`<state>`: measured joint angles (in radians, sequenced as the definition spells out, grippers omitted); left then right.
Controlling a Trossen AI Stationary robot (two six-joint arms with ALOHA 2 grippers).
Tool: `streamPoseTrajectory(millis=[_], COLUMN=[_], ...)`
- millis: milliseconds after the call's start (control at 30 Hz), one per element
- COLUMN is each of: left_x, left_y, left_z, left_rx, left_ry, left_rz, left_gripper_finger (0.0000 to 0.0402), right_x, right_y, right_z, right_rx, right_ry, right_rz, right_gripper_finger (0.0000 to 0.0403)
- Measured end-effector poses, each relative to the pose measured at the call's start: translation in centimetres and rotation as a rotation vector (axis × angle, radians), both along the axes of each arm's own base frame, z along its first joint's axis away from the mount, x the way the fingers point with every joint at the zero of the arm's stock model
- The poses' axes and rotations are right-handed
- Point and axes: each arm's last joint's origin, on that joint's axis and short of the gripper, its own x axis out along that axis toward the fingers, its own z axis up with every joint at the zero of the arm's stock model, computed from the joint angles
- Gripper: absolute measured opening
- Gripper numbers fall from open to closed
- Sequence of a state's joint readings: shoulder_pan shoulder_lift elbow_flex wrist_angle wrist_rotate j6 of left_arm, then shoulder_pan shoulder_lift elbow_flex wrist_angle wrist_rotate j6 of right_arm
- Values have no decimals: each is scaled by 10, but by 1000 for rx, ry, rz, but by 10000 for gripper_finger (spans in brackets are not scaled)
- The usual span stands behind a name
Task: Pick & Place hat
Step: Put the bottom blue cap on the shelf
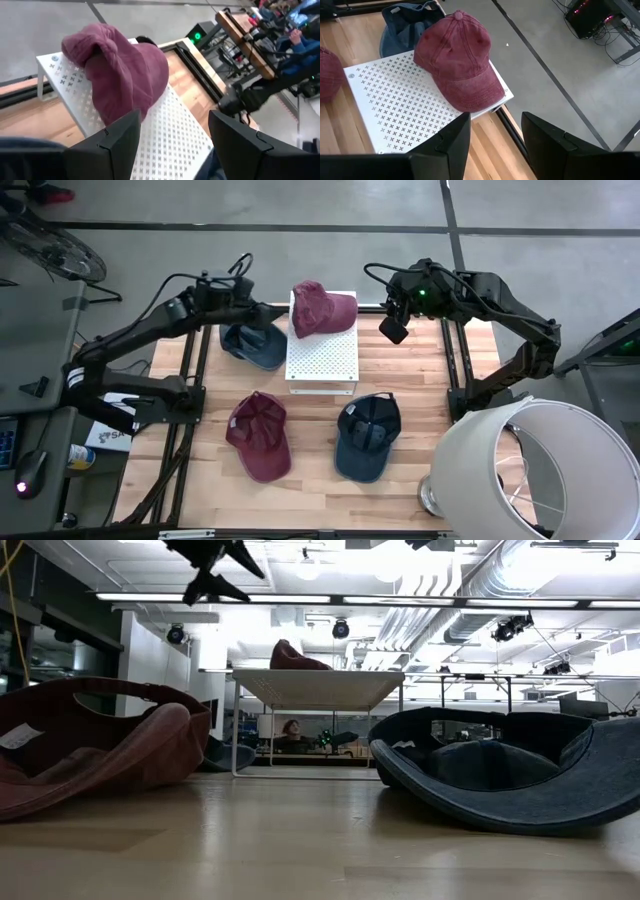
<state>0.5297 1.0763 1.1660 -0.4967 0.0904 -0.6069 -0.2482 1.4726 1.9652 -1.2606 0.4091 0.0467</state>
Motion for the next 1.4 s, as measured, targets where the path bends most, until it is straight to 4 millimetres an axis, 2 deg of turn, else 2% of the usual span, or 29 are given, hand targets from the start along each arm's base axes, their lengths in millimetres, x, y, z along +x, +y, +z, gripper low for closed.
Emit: streamPoseTrajectory(millis=[167, 367, 633, 867, 1167, 1400], left_x=[-12, -17, -17, -16, -16, -18], left_y=[-7, -11, -11, -14, -18, -20], left_z=[4, 5, 4, 4, 1, -3], left_rx=[12, 26, 46, 83, 94, 125], left_ry=[16, 25, 45, 67, 87, 143], left_rz=[-9, -18, -36, -109, -230, -303], left_gripper_finger=[231, 231, 231, 231, 231, 231], right_x=[0, 4, 22, 43, 81, 102], right_y=[0, 1, 3, 18, 43, 59], right_z=[0, -1, -12, -26, -62, -100], right_rx=[-1, 57, 240, 401, 545, 662], right_ry=[1, -26, -47, -16, 114, 305], right_rz=[2, 30, 150, 303, 278, 98], right_gripper_finger=[170, 170, 170, 169, 170, 170])
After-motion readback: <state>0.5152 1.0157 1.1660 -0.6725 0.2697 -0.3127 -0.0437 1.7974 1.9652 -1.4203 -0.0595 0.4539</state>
